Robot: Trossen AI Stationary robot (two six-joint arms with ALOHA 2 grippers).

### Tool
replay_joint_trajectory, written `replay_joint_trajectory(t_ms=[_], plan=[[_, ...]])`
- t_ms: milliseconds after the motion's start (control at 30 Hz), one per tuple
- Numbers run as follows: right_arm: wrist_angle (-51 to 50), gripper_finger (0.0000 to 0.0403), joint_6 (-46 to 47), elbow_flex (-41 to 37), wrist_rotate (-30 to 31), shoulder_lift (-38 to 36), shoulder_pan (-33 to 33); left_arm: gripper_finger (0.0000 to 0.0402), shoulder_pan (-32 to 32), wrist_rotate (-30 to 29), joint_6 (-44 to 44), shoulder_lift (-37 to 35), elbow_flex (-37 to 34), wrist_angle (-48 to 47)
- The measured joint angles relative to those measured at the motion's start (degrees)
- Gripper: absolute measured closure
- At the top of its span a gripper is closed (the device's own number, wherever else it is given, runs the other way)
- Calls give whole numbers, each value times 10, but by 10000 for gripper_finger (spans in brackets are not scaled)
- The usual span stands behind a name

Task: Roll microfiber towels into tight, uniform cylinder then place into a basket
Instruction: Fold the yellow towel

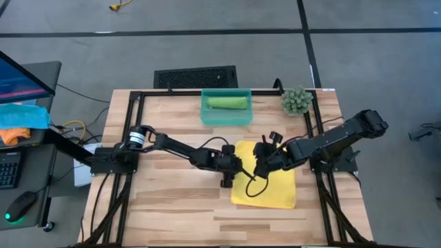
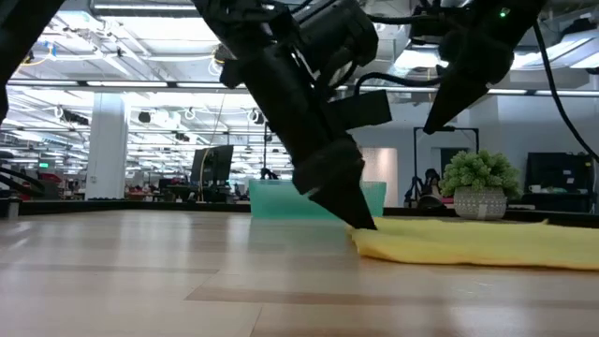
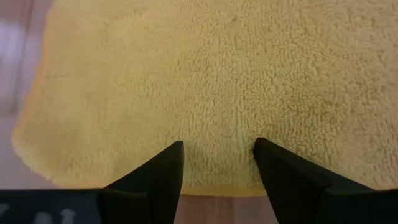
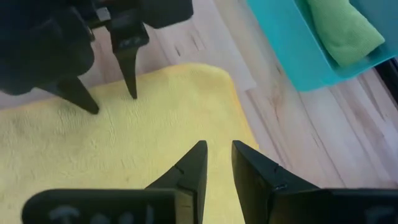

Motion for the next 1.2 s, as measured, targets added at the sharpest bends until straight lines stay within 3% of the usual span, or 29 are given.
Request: replay_joint_trajectory(t_ms=[300, 533, 767, 900, 1033, 1200], plan=[[-1, 308, 30, 0, 0, 0, 41, 205, -23, -56, -47, -6, 0, -52], [0, 308, 40, 0, 0, 0, 54, 205, -38, -66, -78, -6, -3, -58], [4, 308, 61, 0, 0, 0, 55, 205, -80, -144, -117, -7, -3, -120], [4, 308, 93, 0, -1, 0, 63, 207, -99, -183, -137, -9, -3, -197], [5, 308, 105, 0, -2, 0, 79, 229, -119, -218, -165, -21, -10, -416], [8, 308, 101, 0, 0, 0, 89, 280, -142, -176, -259, -52, -21, -542]])
